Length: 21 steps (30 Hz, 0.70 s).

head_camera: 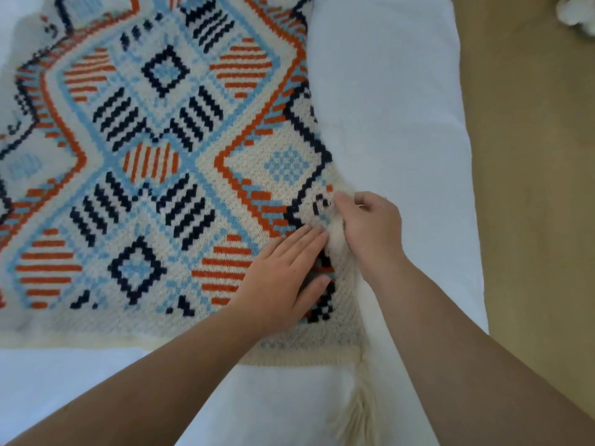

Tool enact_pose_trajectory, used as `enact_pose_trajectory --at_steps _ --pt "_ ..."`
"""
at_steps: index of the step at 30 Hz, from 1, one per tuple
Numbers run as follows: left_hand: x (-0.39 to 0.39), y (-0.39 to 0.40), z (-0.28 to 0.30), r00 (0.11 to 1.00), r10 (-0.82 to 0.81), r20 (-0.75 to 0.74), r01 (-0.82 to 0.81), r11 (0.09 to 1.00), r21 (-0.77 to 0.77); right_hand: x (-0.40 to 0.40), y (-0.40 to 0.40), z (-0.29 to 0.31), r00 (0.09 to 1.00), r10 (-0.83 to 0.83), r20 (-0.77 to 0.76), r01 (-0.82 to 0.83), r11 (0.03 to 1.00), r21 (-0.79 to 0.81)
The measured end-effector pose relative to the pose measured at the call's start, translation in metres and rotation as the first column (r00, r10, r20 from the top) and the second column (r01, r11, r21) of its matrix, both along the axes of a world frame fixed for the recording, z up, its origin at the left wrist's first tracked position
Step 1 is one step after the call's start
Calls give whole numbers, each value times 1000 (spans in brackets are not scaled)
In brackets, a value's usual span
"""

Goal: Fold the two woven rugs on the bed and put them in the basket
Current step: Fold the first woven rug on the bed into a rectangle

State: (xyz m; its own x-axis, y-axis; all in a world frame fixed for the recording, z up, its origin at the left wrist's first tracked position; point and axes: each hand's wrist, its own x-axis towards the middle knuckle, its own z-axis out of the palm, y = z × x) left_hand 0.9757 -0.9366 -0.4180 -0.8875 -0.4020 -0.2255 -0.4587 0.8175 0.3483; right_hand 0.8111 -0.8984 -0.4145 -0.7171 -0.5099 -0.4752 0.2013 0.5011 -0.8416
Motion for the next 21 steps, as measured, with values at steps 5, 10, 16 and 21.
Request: enact_pose_trajectory --at_steps 5,10,16,21 --pt "-14 -14 -11 1000 -30 10 31 995 -91 5 19 -11 979 48 -196 -49 999 -1" --pt "-34 -22 -24 995 -61 81 74 982 -173 4 27 -10 971 -33 -237 26 999 -31" --pt "-32 -14 -31 994 -53 93 68 985 -162 5 28 -3 971 -102 -215 100 995 -18" --pt "-8 -9 -30 990 -1 139 25 985 -173 36 50 -4 973 195 -120 -166 962 217"
